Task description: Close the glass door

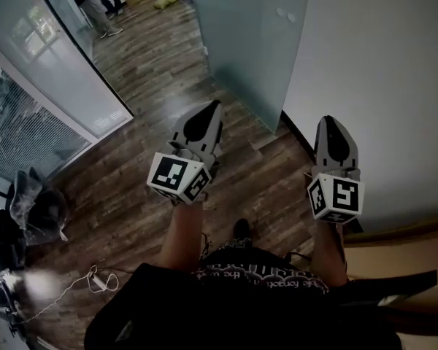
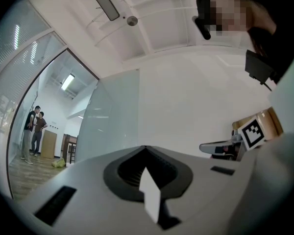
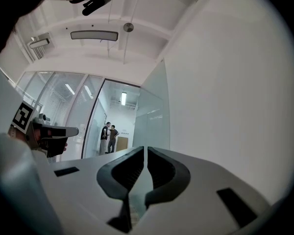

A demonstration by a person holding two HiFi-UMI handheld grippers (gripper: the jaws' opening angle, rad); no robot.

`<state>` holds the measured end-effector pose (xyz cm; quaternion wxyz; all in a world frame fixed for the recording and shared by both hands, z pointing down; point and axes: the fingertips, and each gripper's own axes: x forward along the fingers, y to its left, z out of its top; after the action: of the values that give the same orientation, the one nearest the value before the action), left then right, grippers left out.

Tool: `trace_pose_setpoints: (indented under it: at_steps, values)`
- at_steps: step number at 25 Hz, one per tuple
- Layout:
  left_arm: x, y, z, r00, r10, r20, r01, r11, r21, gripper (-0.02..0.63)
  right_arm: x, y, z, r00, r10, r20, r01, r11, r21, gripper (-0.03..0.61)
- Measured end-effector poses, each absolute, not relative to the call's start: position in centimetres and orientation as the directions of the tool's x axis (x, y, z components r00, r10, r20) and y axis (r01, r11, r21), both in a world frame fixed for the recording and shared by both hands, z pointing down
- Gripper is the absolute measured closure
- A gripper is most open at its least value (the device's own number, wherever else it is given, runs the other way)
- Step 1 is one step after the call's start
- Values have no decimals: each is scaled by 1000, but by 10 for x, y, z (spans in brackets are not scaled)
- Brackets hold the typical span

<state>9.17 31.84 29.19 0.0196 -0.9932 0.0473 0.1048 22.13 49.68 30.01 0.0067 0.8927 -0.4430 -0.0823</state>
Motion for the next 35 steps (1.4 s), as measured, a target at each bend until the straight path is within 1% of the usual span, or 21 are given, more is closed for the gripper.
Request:
trace_pose_setpoints:
  at_steps: [6,14,19,24,35]
  values:
    - [134,273,287,978,-43,-203,-54,-997,-52,612,261,453,297,622,-771,-136,-769,-634,83,571]
    - [173,244,294,983,-11,-184,-19,-999,-39,612,298,428,298,643,-758,-110,-756,-651,73,563]
    - [200,230,302,983,-19,-183,-25,-999,-31,612,322,418,301,639,-761,-116,-757,-648,80,561]
    - [229,223,310,984,-27,-175,-30,-1000,-11,612,352,407,307,628,-771,-103,-769,-635,66,546]
    - [337,178,303,977,-100,-190,-106,-994,-19,612,474,352,307,563,-819,-111,-817,-572,75,548]
